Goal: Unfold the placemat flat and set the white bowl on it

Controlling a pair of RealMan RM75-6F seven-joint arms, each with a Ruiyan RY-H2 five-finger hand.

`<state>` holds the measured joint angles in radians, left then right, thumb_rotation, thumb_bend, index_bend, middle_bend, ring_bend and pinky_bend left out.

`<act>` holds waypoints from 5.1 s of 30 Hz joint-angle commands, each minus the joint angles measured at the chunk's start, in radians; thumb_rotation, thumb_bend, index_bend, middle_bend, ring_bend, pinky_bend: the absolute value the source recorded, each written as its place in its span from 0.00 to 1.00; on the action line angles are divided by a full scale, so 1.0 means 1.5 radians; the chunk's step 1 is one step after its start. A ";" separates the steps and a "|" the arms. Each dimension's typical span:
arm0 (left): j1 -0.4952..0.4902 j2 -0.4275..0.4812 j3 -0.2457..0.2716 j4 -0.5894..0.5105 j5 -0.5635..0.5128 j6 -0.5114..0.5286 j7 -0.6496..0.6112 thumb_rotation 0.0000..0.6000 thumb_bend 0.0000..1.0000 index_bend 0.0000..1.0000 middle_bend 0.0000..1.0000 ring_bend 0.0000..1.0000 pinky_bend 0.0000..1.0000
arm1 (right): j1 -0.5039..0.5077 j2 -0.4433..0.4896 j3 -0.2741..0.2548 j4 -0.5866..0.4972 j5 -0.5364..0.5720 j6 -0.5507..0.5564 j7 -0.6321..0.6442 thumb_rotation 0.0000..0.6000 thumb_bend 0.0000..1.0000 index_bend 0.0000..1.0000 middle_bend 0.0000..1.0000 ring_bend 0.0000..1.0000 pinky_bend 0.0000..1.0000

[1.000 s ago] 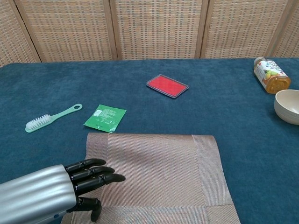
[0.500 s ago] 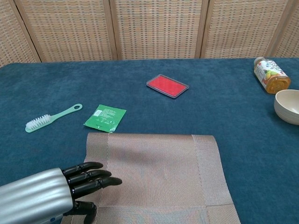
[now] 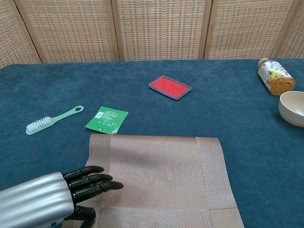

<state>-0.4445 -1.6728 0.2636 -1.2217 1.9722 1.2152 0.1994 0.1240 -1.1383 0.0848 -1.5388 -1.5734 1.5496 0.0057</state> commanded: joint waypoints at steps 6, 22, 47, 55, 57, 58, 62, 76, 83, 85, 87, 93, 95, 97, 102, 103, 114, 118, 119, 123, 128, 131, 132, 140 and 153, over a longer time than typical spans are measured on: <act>-0.001 -0.004 -0.003 0.001 -0.006 0.001 0.004 1.00 0.56 0.54 0.00 0.00 0.00 | 0.000 0.001 0.000 -0.001 -0.001 -0.001 0.000 1.00 0.00 0.00 0.00 0.00 0.00; -0.021 0.006 -0.045 -0.055 -0.039 0.014 -0.030 1.00 0.56 0.75 0.00 0.00 0.00 | -0.001 0.000 0.001 -0.002 -0.001 -0.001 -0.002 1.00 0.00 0.00 0.00 0.00 0.00; -0.235 0.048 -0.419 -0.058 -0.504 -0.237 -0.018 1.00 0.57 0.76 0.00 0.00 0.00 | 0.019 -0.026 0.027 0.034 0.063 -0.047 -0.033 1.00 0.00 0.00 0.00 0.00 0.00; -0.285 -0.046 -0.456 0.170 -0.569 -0.253 -0.104 1.00 0.57 0.75 0.00 0.00 0.00 | 0.028 -0.035 0.029 0.043 0.074 -0.064 -0.048 1.00 0.00 0.00 0.00 0.00 0.00; -0.290 -0.056 -0.457 0.201 -0.573 -0.258 -0.125 1.00 0.56 0.73 0.00 0.00 0.00 | 0.029 -0.037 0.030 0.045 0.075 -0.066 -0.049 1.00 0.00 0.00 0.00 0.00 0.00; -0.290 -0.056 -0.456 0.207 -0.572 -0.260 -0.133 1.00 0.49 0.63 0.00 0.00 0.00 | 0.029 -0.037 0.029 0.046 0.076 -0.067 -0.050 1.00 0.00 0.00 0.00 0.00 0.00; -0.283 -0.045 -0.450 0.212 -0.540 -0.249 -0.225 1.00 0.02 0.02 0.00 0.00 0.00 | 0.032 -0.039 0.026 0.049 0.072 -0.071 -0.048 1.00 0.00 0.00 0.00 0.00 0.00; -0.134 0.205 -0.407 -0.114 -0.545 -0.081 -0.042 1.00 0.00 0.00 0.00 0.00 0.00 | 0.070 -0.018 -0.040 0.066 -0.092 -0.075 -0.038 1.00 0.00 0.01 0.00 0.00 0.00; -0.019 0.348 -0.367 -0.346 -0.612 0.023 0.075 1.00 0.00 0.00 0.00 0.00 0.00 | 0.136 -0.028 -0.089 0.081 -0.230 -0.104 0.002 1.00 0.00 0.12 0.00 0.00 0.00; 0.006 0.359 -0.353 -0.364 -0.592 0.060 0.074 1.00 0.00 0.00 0.00 0.00 0.00 | 0.149 -0.043 -0.097 0.088 -0.257 -0.107 -0.002 1.00 0.00 0.15 0.00 0.00 0.00; 0.037 0.371 -0.338 -0.381 -0.570 0.101 0.063 1.00 0.00 0.00 0.00 0.00 0.00 | 0.165 -0.063 -0.108 0.090 -0.285 -0.121 -0.014 1.00 0.00 0.17 0.00 0.00 0.00; 0.085 0.405 -0.310 -0.421 -0.537 0.129 0.015 1.00 0.00 0.00 0.00 0.00 0.00 | 0.198 -0.097 -0.135 0.068 -0.312 -0.193 -0.059 1.00 0.00 0.17 0.00 0.00 0.00; 0.092 0.408 -0.303 -0.420 -0.527 0.132 0.011 1.00 0.00 0.00 0.00 0.00 0.00 | 0.206 -0.108 -0.142 0.063 -0.318 -0.211 -0.067 1.00 0.00 0.17 0.00 0.00 0.00; 0.097 0.406 -0.296 -0.417 -0.519 0.134 0.010 1.00 0.00 0.00 0.00 0.00 0.00 | 0.216 -0.120 -0.151 0.058 -0.325 -0.229 -0.076 1.00 0.00 0.18 0.00 0.00 0.00; 0.098 0.404 -0.290 -0.417 -0.503 0.134 0.016 1.00 0.00 0.00 0.00 0.00 0.00 | 0.233 -0.137 -0.161 0.049 -0.335 -0.258 -0.101 1.00 0.00 0.18 0.00 0.00 0.00; 0.098 0.403 -0.289 -0.417 -0.500 0.132 0.018 1.00 0.00 0.00 0.00 0.00 0.00 | 0.238 -0.143 -0.163 0.045 -0.339 -0.265 -0.107 1.00 0.00 0.18 0.00 0.00 0.00; 0.089 0.390 -0.291 -0.400 -0.489 0.122 0.028 1.00 0.00 0.00 0.00 0.00 0.00 | 0.282 -0.185 -0.144 0.039 -0.301 -0.346 -0.156 1.00 0.00 0.20 0.00 0.00 0.00; 0.088 0.388 -0.290 -0.397 -0.489 0.116 0.029 1.00 0.00 0.00 0.00 0.00 0.00 | 0.289 -0.205 -0.143 0.049 -0.289 -0.365 -0.183 1.00 0.00 0.19 0.00 0.00 0.00; 0.087 0.387 -0.291 -0.396 -0.490 0.114 0.030 1.00 0.00 0.00 0.00 0.00 0.00 | 0.290 -0.208 -0.143 0.050 -0.287 -0.367 -0.186 1.00 0.00 0.19 0.00 0.00 0.00; 0.084 0.386 -0.291 -0.395 -0.495 0.105 0.032 1.00 0.00 0.00 0.00 0.00 0.00 | 0.296 -0.222 -0.137 0.052 -0.268 -0.376 -0.190 1.00 0.00 0.19 0.00 0.00 0.00; 0.081 0.383 -0.291 -0.393 -0.496 0.099 0.038 1.00 0.00 0.00 0.00 0.00 0.00 | 0.301 -0.233 -0.136 0.049 -0.253 -0.386 -0.204 1.00 0.00 0.19 0.00 0.00 0.00; 0.079 0.381 -0.290 -0.392 -0.496 0.094 0.041 1.00 0.00 0.00 0.00 0.00 0.00 | 0.305 -0.241 -0.138 0.047 -0.245 -0.395 -0.215 1.00 0.00 0.19 0.00 0.00 0.00; 0.078 0.381 -0.290 -0.392 -0.497 0.093 0.042 1.00 0.00 0.00 0.00 0.00 0.00 | 0.306 -0.245 -0.137 0.046 -0.242 -0.397 -0.218 1.00 0.00 0.19 0.00 0.00 0.00; 0.077 0.379 -0.290 -0.390 -0.497 0.090 0.043 1.00 0.00 0.00 0.00 0.00 0.00 | 0.315 -0.261 -0.129 0.048 -0.219 -0.402 -0.221 1.00 0.01 0.19 0.00 0.00 0.00; 0.077 0.380 -0.288 -0.391 -0.495 0.086 0.042 1.00 0.00 0.00 0.00 0.00 0.00 | 0.329 -0.270 -0.117 0.044 -0.202 -0.373 -0.203 1.00 0.48 0.19 0.00 0.00 0.00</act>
<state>-0.3296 -1.1034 -0.1691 -1.8078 1.2303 1.3443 0.2629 0.6164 -1.5426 -0.0903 -1.4728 -1.8760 0.9872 -0.3000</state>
